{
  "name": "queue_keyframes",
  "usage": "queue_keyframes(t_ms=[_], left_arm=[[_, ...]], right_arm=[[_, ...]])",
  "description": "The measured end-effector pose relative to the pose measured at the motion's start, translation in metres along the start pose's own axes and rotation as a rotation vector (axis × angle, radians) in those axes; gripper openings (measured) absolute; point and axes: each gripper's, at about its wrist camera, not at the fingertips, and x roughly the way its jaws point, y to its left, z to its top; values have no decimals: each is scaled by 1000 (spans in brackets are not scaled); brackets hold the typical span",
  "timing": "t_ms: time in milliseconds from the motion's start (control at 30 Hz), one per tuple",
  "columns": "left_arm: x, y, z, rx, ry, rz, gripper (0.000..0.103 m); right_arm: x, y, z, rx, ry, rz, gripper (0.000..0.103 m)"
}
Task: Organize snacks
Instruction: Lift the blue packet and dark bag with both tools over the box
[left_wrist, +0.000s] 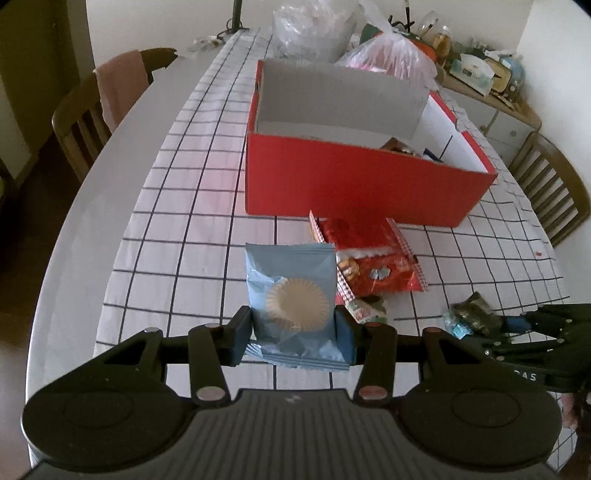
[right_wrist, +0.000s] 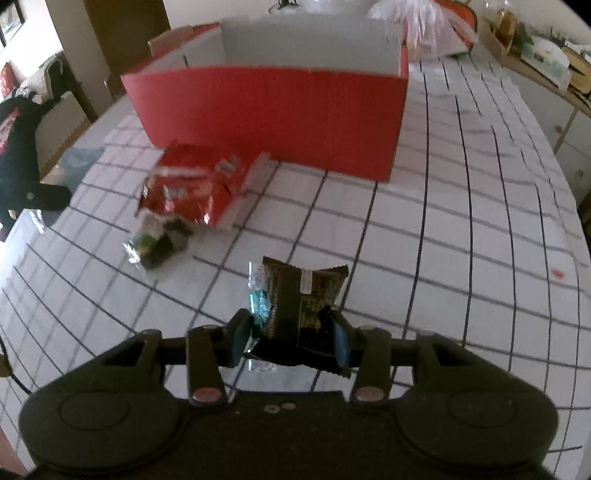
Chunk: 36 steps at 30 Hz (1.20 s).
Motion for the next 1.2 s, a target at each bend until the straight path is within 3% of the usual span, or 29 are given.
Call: queue_keyframes(t_ms=[433,633,867,1200], left_arm=[[2,-1,-2,-8,4,-11,47],[2,-4,-2,2,4,-14,47],[1,-3,-1,-10,-2,-19,47],[-15,-9,13,-15,-50,-47,47]], right_arm=[[-8,-15,-2,57,-26,12,45],[-1,-9,-4,48,-11,23,34],[-10,-16,-3,75,-29,37,30],[-48,-19,24,85,-125,60,30]])
